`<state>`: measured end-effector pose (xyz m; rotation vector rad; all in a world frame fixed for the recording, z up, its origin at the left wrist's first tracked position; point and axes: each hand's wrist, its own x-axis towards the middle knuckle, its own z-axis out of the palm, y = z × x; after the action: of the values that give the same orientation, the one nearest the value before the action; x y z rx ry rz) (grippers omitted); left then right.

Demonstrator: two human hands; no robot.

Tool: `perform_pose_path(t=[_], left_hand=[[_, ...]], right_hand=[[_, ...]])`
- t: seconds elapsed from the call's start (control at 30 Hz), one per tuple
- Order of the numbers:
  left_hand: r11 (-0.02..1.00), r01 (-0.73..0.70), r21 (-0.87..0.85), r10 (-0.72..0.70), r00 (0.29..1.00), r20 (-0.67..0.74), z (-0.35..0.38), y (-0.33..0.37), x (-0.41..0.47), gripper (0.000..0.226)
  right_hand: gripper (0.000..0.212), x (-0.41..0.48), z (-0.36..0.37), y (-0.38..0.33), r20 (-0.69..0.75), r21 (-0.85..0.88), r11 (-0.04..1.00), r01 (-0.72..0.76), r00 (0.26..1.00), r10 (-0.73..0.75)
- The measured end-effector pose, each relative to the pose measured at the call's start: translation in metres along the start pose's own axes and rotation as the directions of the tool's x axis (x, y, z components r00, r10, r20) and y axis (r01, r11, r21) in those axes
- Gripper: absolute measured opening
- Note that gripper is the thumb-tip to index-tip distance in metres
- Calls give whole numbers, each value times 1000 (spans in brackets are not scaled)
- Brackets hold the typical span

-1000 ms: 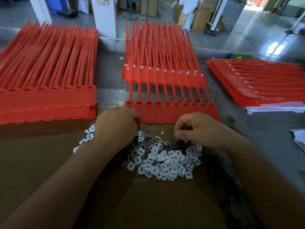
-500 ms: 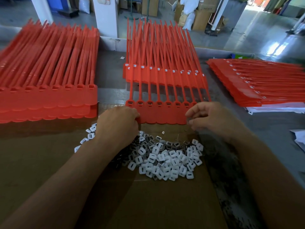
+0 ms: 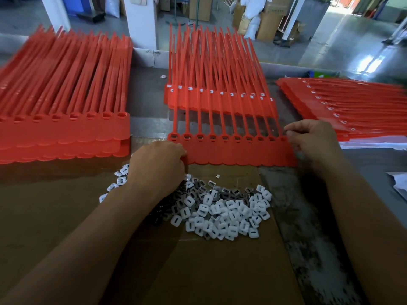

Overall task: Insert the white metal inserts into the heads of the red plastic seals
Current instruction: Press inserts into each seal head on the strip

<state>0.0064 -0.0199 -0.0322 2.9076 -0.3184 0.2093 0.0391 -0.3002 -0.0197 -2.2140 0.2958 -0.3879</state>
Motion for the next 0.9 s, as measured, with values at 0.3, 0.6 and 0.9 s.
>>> perform_pose_path(t=[0.3, 0.6, 0.9], left_hand=[[1000, -6, 8, 6, 1000, -6, -1, 0, 0, 33], [1000, 3, -7, -3, 1000, 2, -1, 0, -1, 33], [1000, 11, -19, -12, 1000, -5, -1, 0, -1, 33]], right_hand=[[13, 8, 3, 5, 87, -34, 988, -148, 985, 151], [14, 9, 3, 5, 80, -104, 985, -139, 986, 147], [16, 13, 6, 3, 2, -46, 980, -195, 981, 195]])
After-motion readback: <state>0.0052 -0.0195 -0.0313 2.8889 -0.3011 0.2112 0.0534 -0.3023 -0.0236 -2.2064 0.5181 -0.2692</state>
